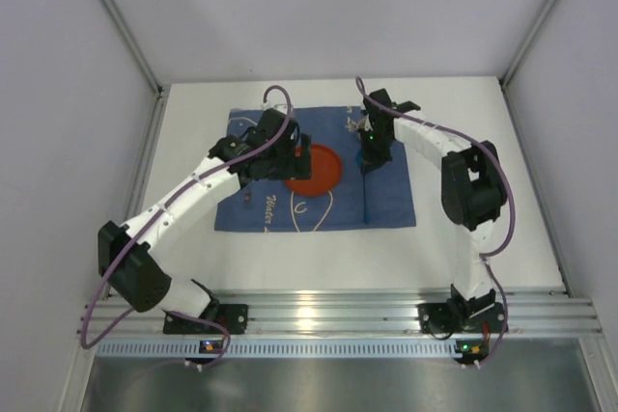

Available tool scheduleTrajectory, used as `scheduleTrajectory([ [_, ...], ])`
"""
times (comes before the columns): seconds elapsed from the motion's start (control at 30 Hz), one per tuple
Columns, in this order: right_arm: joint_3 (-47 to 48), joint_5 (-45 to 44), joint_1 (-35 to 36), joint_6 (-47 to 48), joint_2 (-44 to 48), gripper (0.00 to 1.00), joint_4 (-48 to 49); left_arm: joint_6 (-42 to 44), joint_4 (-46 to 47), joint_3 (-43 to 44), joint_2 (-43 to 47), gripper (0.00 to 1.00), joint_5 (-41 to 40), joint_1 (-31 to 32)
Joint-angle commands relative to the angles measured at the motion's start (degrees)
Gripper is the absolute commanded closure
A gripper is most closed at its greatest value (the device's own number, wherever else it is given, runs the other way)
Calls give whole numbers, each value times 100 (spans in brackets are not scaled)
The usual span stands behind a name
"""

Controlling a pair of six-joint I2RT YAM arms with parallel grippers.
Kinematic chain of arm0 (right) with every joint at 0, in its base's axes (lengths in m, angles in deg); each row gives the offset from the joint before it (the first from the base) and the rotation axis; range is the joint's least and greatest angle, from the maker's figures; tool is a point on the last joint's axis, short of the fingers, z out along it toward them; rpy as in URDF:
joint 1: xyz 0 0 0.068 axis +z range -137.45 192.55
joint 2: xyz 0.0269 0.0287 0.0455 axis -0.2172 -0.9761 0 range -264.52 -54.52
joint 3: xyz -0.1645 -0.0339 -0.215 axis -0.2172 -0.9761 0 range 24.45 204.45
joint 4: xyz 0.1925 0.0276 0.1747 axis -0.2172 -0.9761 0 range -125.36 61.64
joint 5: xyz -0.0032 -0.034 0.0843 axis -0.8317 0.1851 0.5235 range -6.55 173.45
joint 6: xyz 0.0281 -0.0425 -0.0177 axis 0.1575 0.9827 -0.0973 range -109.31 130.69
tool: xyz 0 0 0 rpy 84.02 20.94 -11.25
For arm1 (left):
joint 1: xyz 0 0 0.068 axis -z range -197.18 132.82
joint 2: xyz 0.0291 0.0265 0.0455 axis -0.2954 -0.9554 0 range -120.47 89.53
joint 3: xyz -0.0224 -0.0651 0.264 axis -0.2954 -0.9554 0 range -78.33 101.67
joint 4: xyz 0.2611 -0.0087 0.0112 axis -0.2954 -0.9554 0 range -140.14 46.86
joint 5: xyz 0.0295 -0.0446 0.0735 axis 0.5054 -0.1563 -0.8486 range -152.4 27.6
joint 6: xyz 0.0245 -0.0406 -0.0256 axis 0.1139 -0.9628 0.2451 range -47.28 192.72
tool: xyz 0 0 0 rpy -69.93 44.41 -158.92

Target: Set the dinner table for one person

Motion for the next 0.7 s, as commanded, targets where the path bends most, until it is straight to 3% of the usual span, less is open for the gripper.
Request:
scheduleTrajectory([
  [0.0,593,-277,-41,146,-165,100,22,-149,-104,-220,391,10,-191,-52],
  [0.23,1024,-541,-68,94,-605,99,-39,-132,-227,-221,488,10,-270,-113],
  [0.27,1024,-550,-85,85,-632,95,-48,-105,-245,-195,480,10,-270,-122],
  [0.4,1007,-576,-85,50,-571,56,-48,-17,-254,-124,436,9,-288,-201],
  [0.5,980,-568,-85,41,-370,48,-48,71,-254,-10,357,9,-270,-288],
  [0.67,656,-348,-24,32,568,46,179,386,-332,393,94,10,-235,-508],
])
